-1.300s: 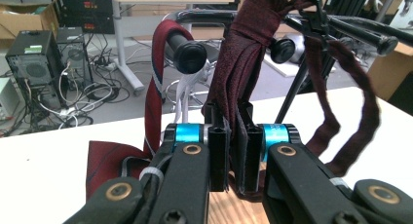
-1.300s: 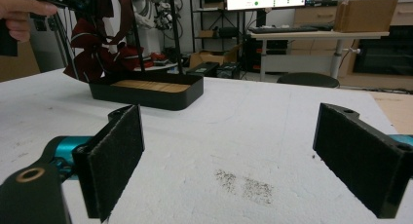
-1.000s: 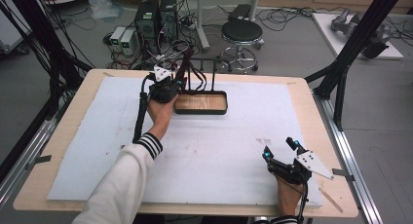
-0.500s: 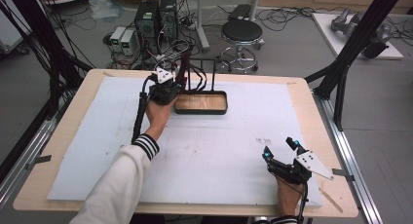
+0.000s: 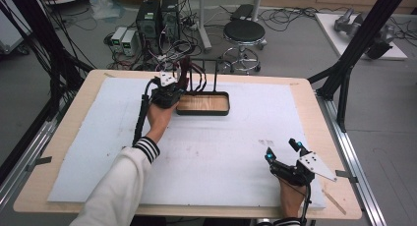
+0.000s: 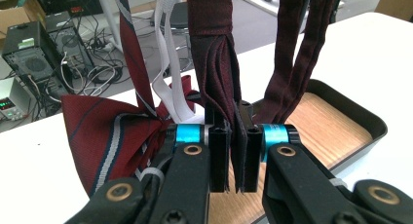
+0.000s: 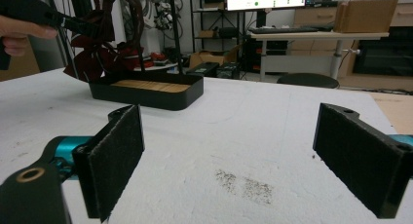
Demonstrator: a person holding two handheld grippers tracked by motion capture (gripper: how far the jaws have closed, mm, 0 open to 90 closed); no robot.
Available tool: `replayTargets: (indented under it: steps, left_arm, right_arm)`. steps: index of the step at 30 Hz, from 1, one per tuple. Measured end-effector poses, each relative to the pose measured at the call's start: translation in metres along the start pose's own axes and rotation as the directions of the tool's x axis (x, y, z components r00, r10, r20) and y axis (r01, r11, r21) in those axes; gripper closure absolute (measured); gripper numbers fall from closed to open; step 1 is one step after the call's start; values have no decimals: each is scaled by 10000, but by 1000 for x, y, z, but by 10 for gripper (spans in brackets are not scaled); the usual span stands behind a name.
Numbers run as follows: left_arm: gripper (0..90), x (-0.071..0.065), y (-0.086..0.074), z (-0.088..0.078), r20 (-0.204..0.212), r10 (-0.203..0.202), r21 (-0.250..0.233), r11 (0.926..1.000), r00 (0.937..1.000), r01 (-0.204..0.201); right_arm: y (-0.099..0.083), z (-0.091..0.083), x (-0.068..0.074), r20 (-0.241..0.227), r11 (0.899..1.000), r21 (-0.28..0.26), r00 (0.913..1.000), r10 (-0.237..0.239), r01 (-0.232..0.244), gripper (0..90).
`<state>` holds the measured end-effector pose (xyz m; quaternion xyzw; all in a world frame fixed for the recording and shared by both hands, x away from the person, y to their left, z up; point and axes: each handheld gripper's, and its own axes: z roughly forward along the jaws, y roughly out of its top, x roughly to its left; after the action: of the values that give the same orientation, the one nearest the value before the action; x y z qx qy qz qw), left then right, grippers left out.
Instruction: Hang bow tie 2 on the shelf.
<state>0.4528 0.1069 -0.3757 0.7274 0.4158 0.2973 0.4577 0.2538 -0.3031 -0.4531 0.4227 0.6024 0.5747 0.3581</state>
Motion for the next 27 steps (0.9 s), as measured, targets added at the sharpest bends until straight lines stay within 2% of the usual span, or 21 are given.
replayTargets:
  steps: [6, 14, 18, 19, 22, 25, 27]
  left_arm:
    - [859, 1, -4, 0, 73, 11, 229, 9997, 10000, -12]
    - [855, 6, -5, -1, 299, -120, 112, 9999, 9995, 116]
    - [847, 6, -5, -4, 367, 28, 56, 10000, 9993, -30]
    - [847, 7, -5, -5, 438, -40, 8, 10000, 9990, 39]
    - [831, 8, -6, -5, 448, -46, 11, 10000, 9990, 46]
    - [754, 8, -6, -4, 521, 1, 20, 10000, 9986, -2]
    - [733, 7, -6, -4, 588, 37, 9, 10000, 9983, -38]
  right_arm:
    - [0, 0, 0, -13, 10000, -5, 10000, 27, -27, 105]
    - [0, 0, 0, -19, 10000, -29, 10000, -31, 31, 105]
    - [0, 0, 0, -16, 10000, -47, 10000, -40, 40, 105]
    - [0, 0, 0, -20, 10000, -24, 10000, -33, 33, 105]
    - [0, 0, 0, -22, 10000, -53, 10000, -64, 64, 105]
    - [0, 0, 0, -12, 10000, -61, 10000, -47, 47, 105]
    - [0, 0, 0, -6, 10000, -53, 10000, -35, 35, 105]
